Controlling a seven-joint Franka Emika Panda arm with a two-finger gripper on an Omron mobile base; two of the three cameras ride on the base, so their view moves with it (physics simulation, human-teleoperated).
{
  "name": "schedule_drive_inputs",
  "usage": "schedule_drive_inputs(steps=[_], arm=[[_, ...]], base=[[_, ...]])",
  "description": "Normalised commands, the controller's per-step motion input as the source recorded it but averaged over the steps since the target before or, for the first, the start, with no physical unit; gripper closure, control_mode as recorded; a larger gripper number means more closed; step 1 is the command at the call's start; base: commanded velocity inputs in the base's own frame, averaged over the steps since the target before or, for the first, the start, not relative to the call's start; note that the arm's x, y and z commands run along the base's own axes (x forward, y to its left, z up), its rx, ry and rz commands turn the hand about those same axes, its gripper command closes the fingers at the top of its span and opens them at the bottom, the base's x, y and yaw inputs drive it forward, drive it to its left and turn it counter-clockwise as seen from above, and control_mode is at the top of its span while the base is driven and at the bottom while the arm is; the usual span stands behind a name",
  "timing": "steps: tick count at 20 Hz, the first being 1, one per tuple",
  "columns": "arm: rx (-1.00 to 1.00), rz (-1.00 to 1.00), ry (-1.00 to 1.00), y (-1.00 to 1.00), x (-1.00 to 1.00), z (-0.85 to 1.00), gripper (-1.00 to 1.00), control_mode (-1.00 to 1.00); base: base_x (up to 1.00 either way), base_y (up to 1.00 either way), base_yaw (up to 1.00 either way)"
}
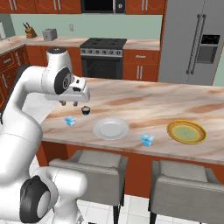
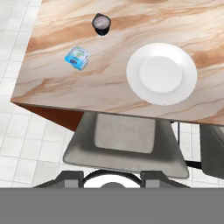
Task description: Place two yogurt containers on each plate.
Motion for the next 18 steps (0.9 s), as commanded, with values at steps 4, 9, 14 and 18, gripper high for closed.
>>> schedule_drive_inputs(steps=[4, 9, 14, 18], arm=[[0.0, 0.01, 0.0, 0.13, -0.01, -0.05, -1.0, -1.0], [0.0, -0.04, 0.0, 0.75, 0.11, -0.34, -1.0, -1.0], [-0.01, -0.13, 0.0, 0.86, 0.18, -0.51, -1.0, -1.0], [0.03, -0.12, 0.0, 0.29, 0.06, -0.48, -1.0, -1.0]], base=[[0.0, 0.0, 0.0], [0.0, 0.0, 0.0], [0.0, 0.0, 0.0], [0.0, 0.0, 0.0]])
